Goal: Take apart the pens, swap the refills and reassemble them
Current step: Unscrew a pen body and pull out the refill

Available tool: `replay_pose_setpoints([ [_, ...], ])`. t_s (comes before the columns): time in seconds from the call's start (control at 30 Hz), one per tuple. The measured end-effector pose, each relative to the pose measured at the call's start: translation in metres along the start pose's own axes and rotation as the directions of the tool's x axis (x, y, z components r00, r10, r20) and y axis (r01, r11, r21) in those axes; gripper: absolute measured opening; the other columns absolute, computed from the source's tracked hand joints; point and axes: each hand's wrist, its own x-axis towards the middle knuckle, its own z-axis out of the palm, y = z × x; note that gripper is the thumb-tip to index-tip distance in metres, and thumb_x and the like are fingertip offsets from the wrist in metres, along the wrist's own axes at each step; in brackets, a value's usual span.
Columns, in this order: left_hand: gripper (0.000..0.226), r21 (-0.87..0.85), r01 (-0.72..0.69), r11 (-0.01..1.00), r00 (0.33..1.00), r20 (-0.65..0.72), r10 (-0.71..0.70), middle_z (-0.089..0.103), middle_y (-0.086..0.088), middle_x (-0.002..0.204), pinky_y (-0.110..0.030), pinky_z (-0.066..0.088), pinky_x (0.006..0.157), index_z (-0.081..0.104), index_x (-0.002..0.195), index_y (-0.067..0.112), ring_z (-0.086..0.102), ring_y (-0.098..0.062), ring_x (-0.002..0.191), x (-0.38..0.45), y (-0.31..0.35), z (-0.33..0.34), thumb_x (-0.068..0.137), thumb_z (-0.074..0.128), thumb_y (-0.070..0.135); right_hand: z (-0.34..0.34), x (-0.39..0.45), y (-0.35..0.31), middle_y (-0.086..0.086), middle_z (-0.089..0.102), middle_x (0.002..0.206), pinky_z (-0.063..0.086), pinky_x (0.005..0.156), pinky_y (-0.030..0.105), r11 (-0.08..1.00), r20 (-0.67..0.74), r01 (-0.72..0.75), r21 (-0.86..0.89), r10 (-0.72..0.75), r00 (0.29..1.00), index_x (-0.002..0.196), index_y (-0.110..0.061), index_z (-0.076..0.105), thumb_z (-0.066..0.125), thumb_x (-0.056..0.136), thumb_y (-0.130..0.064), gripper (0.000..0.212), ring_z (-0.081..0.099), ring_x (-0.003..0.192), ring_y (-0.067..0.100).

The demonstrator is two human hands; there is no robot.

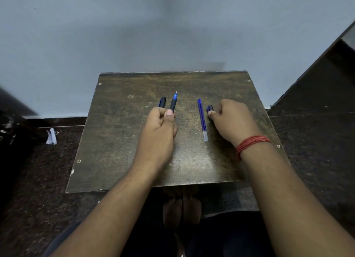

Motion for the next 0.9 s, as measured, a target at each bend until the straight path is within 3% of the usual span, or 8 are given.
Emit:
replay_pose_setpoints([
  [0.07,0.022,-0.003,0.0,1.0,1.0,0.002,0.0,0.052,0.011,0.062,-0.024,0.03,0.043,0.057,0.096,0.029,0.036,-0.003,0.044,0.0,0.0,0.0,0.102,0.042,0.044,-0.003,-0.001,0.002,0.006,0.056,0.082,0.031,0.054,0.031,1.0,-0.023,-0.001,0.03,0.002,1.0,0.079,-0.014,0.049,0.055,0.098,-0.042,0.034,0.05,0.07,0.018],
  [0.17,0.02,0.002,-0.009,1.0,1.0,0.002,0.009,0.053,0.011,0.064,-0.024,0.031,0.044,0.056,0.095,0.03,0.037,-0.003,0.045,0.0,-0.001,0.001,0.103,0.043,0.042,-0.012,-0.003,0.002,-0.001,0.055,0.075,0.033,0.052,0.028,0.982,-0.275,0.104,0.157,-0.057,0.96,0.081,-0.017,0.052,0.051,0.099,-0.043,0.032,0.049,0.066,0.011],
  [0.23,0.018,0.014,-0.031,0.999,1.0,0.004,0.031,0.055,0.01,0.066,-0.021,0.032,0.043,0.056,0.092,0.033,0.038,-0.001,0.044,-0.001,-0.001,0.002,0.104,0.043,0.038,-0.015,-0.011,-0.006,-0.01,0.054,0.069,0.032,0.05,0.014,0.924,-0.389,0.232,0.304,-0.102,0.916,0.076,-0.024,0.051,0.053,0.098,-0.043,0.029,0.051,0.063,0.0],
  [0.33,0.016,0.06,-0.079,0.995,0.997,0.025,0.078,0.058,0.008,0.068,-0.017,0.033,0.042,0.055,0.09,0.033,0.042,0.0,0.043,-0.003,-0.001,0.007,0.103,0.045,0.035,-0.002,-0.024,-0.026,-0.003,0.063,0.069,0.042,0.054,0.015,0.765,-0.217,0.248,0.595,-0.145,0.965,0.077,-0.022,0.059,0.06,0.093,-0.047,0.03,0.052,0.058,0.0],
  [0.37,0.015,0.077,-0.098,0.992,0.995,0.035,0.095,0.059,0.008,0.067,-0.016,0.033,0.043,0.054,0.09,0.031,0.042,0.001,0.043,-0.004,-0.001,0.01,0.103,0.046,0.033,0.003,-0.028,-0.032,0.002,0.066,0.072,0.048,0.058,0.028,0.701,-0.131,0.204,0.683,-0.157,0.979,0.079,-0.019,0.061,0.063,0.091,-0.047,0.03,0.054,0.059,0.005],
  [0.43,0.018,0.115,-0.127,0.985,0.992,0.043,0.123,0.061,0.008,0.066,-0.014,0.033,0.044,0.055,0.091,0.027,0.044,0.002,0.043,-0.004,-0.001,0.014,0.107,0.047,0.026,0.011,-0.03,-0.039,0.008,0.061,0.069,0.048,0.057,0.04,0.588,-0.063,0.142,0.797,-0.153,0.986,0.08,-0.012,0.061,0.07,0.088,-0.04,0.031,0.052,0.058,0.017],
  [0.77,0.026,0.103,-0.043,0.994,0.995,0.095,0.033,0.048,0.011,0.057,-0.028,0.025,0.046,0.052,0.085,0.024,0.033,-0.002,0.04,-0.004,0.0,0.015,0.108,0.042,0.032,0.015,-0.026,-0.04,0.01,0.058,0.066,0.041,0.049,0.021,0.343,-0.014,0.055,0.938,-0.12,0.993,0.074,-0.012,0.063,0.073,0.088,-0.012,0.017,0.051,0.052,0.008],
  [0.9,0.025,-0.002,0.021,1.0,0.991,0.132,-0.021,0.045,0.012,0.054,-0.02,0.023,0.041,0.049,0.092,0.013,0.028,-0.003,0.038,-0.004,0.004,0.016,0.11,0.041,0.029,0.013,-0.024,-0.039,-0.001,0.059,0.059,0.038,0.047,0.021,0.289,0.026,0.022,0.957,-0.159,0.987,0.074,-0.013,0.062,0.068,0.091,-0.007,0.019,0.051,0.049,0.007],
])
